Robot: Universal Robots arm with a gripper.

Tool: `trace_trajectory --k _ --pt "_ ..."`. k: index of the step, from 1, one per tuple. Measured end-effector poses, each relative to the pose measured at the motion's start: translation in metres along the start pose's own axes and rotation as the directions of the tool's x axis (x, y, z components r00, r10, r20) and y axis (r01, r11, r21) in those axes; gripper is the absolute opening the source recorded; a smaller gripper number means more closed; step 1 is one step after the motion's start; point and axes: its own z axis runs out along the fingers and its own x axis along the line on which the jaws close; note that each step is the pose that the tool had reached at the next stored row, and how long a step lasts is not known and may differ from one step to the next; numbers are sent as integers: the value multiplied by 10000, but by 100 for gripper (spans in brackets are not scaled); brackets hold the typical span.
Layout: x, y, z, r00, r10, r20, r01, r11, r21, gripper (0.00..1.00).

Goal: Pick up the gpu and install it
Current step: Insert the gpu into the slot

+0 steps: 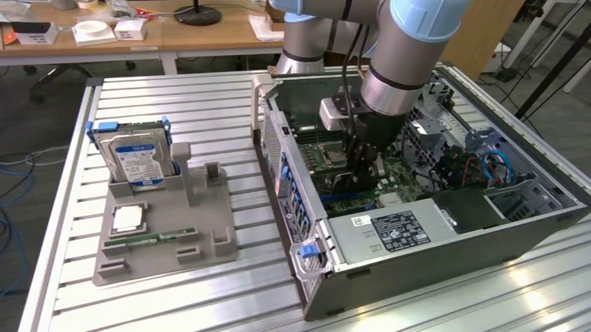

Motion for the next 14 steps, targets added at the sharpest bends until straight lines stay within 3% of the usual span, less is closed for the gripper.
trace_trajectory --k 9,12,14 --pt "2 12 31 10000 -1 0 1 10000 -2 26" --pt "-1 13 12 10000 1 20 -1 10000 -4 26" --pt "0 14 -19 10000 1 0 -1 10000 -14 26"
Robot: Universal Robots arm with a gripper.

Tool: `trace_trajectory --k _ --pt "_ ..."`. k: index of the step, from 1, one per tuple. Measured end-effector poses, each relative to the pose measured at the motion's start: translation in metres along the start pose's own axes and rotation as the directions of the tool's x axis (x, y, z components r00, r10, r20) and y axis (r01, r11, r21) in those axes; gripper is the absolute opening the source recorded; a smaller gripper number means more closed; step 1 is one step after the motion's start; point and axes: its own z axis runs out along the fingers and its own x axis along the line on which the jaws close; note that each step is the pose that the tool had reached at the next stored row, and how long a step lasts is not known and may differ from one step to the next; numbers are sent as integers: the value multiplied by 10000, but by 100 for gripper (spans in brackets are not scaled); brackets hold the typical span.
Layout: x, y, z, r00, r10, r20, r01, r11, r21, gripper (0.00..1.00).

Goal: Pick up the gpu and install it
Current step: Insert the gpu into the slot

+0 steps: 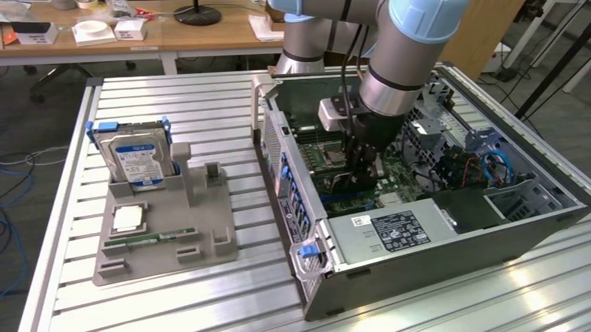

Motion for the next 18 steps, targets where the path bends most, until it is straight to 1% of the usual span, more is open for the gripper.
trace_trajectory --k 6,12,18 --pt "1 14 -1 10000 0 -2 0 10000 -1 26" --pt "3 15 41 10000 1 -11 -1 10000 -6 26" --pt "3 14 56 10000 1 -4 -1 10000 -2 26"
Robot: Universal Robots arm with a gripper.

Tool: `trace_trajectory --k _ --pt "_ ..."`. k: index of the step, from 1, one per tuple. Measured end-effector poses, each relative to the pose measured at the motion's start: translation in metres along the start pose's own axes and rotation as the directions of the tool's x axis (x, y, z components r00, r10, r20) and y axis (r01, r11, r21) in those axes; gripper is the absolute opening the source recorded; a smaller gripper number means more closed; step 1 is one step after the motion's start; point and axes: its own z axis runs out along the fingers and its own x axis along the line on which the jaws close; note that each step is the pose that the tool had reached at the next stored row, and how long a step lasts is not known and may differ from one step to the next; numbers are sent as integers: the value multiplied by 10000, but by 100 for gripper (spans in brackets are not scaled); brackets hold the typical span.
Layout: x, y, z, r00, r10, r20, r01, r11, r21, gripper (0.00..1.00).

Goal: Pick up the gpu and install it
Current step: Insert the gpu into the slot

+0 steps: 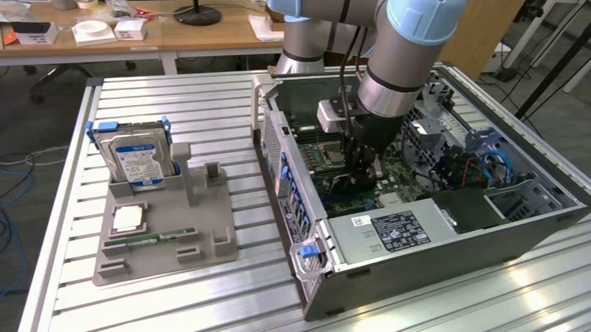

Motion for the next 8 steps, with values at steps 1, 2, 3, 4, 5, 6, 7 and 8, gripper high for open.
trace_trajectory --k 1,2,3,4,5,6,7,8 --pt "0 0 0 10000 0 1 0 10000 -1 26" --pt "0 -1 0 10000 1 1 -1 10000 -1 26" --pt "0 -2 0 10000 1 1 -1 10000 -3 26" --pt "0 -2 0 10000 0 1 0 10000 -3 26" --pt "0 -2 0 10000 1 1 -1 10000 -3 26" --pt "0 -3 -1 10000 0 2 0 10000 -3 26" --pt "-1 -3 -1 10000 0 3 0 10000 -3 26" --pt "-1 -3 -1 10000 0 3 0 10000 -3 26"
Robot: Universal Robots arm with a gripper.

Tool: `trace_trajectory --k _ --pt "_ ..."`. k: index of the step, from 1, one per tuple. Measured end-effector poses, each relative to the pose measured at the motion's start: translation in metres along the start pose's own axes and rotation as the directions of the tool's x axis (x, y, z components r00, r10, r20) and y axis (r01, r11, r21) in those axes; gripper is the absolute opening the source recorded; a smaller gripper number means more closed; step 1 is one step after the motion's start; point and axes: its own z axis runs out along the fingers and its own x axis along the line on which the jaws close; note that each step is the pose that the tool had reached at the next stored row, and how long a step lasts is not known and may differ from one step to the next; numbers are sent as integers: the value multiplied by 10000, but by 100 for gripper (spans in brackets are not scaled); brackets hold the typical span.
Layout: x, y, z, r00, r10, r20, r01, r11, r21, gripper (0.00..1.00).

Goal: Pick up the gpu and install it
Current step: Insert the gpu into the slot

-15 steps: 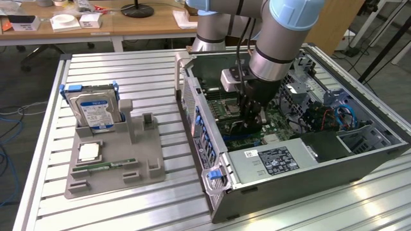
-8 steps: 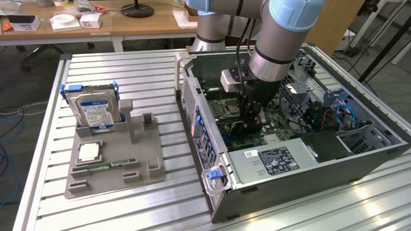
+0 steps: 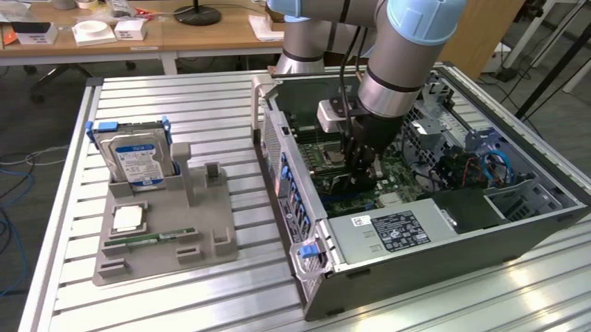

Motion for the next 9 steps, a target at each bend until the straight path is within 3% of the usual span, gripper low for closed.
trace_trajectory --k 9 --pt "0 0 -1 10000 0 -2 0 10000 0 26"
